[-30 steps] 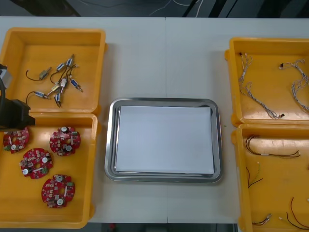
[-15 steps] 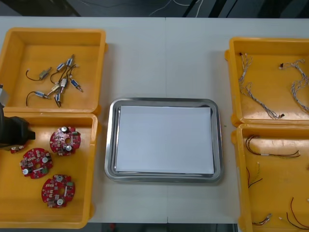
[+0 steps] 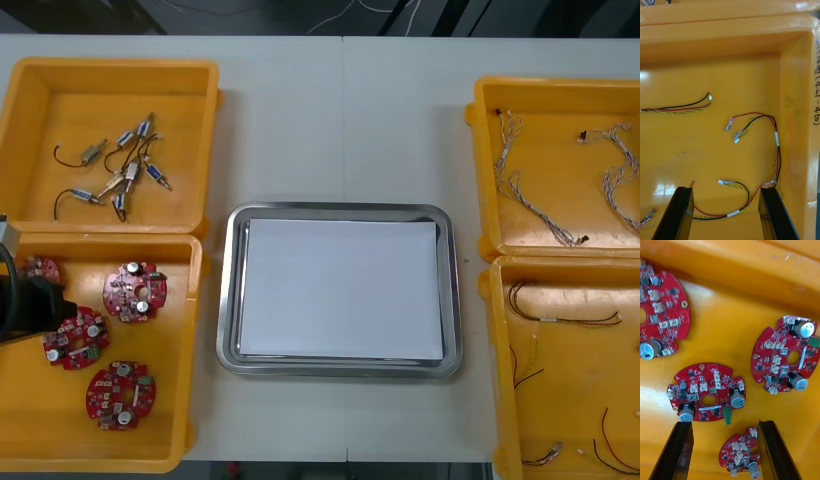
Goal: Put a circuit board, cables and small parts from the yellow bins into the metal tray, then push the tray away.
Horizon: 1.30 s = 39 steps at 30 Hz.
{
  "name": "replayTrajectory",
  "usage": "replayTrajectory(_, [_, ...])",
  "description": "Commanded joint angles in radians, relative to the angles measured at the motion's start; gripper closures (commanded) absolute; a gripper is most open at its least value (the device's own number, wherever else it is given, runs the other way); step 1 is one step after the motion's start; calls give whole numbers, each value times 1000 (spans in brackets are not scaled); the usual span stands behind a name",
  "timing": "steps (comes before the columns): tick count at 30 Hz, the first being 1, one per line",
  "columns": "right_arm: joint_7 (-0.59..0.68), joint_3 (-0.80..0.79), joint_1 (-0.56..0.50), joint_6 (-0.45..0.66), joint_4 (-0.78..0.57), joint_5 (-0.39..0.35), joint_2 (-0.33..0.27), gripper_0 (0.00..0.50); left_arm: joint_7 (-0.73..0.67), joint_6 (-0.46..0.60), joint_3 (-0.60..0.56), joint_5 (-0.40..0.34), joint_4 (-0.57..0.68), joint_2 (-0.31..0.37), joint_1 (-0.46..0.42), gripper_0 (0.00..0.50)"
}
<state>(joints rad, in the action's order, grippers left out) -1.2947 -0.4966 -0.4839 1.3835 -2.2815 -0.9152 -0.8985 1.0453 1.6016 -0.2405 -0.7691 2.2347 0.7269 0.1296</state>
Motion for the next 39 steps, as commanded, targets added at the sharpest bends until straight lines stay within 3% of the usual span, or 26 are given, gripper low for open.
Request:
replayTrajectory(1, [-25,32,-45,-60,-3,48,55,0,-48,-31,-31,20,36,-38,64,0])
replayTrajectory(6, [-31,84,-47,-106,34,113,98,0,-53,-52,-3,43,34,-72,79,0])
replayTrajectory(15, [-100,153,-65,-150,48,193,99,0,-54,-58,37,94,33,-104,91,0])
replayTrajectory(25, [-333,153,-111,-244,125,159,101,0,-67,-69,106,177,8,-129,93,0])
replayTrajectory(33, [-480,176,-108,-339,254,33,110,0,-68,-127,142,212,-41,-138,97,0])
replayTrajectory(39, [-557,207,-101,-357,274,1,110,0,-68,-144,149,224,-56,-146,104,0])
